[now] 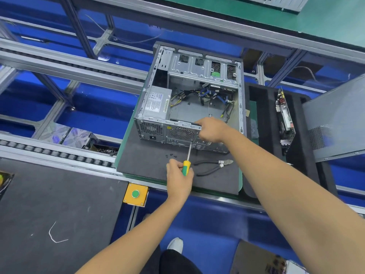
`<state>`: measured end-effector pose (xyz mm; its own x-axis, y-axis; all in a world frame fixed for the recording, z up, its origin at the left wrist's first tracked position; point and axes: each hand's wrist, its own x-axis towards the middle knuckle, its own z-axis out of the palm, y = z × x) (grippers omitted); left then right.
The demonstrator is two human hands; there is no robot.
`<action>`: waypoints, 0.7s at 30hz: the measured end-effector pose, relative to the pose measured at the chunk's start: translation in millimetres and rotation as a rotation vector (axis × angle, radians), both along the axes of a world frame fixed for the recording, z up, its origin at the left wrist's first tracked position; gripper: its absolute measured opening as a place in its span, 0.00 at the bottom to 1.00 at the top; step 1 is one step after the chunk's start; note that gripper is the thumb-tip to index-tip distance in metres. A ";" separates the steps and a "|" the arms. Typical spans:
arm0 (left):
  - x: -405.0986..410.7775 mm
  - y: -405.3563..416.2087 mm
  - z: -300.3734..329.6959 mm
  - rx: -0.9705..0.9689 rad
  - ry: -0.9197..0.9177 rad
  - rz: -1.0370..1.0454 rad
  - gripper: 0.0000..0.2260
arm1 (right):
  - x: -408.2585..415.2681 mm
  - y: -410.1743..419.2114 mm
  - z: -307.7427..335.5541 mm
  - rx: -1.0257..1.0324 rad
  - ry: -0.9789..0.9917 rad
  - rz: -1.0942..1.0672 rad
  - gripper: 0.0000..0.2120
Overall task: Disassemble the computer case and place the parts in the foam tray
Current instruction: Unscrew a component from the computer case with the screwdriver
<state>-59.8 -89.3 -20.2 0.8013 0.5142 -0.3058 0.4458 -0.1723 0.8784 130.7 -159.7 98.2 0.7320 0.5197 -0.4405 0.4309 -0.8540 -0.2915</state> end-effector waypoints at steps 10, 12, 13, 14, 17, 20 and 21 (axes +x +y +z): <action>-5.6 -4.9 -0.6 -0.159 0.106 0.048 0.17 | -1.4 -2.9 3.5 0.012 0.046 -0.043 0.10; -2.2 2.5 -2.5 -0.531 0.092 0.077 0.18 | -1.3 -2.5 3.2 0.014 0.054 -0.049 0.10; -1.6 6.7 -2.7 -0.664 0.102 0.077 0.18 | -1.2 -2.2 3.0 0.013 0.056 -0.048 0.10; -0.9 10.2 -2.4 -0.742 0.114 0.073 0.18 | -1.5 -2.0 2.9 0.015 0.058 -0.047 0.10; 2.3 13.7 -3.6 -0.720 0.101 0.081 0.16 | -2.0 -1.5 3.5 0.006 0.039 -0.034 0.09; -0.2 7.3 -6.6 -0.563 0.061 0.048 0.19 | -2.3 -2.3 3.1 0.014 0.039 -0.046 0.09; -1.0 4.8 -8.1 -0.524 0.045 0.058 0.18 | -2.2 -2.5 2.8 0.018 0.042 -0.050 0.09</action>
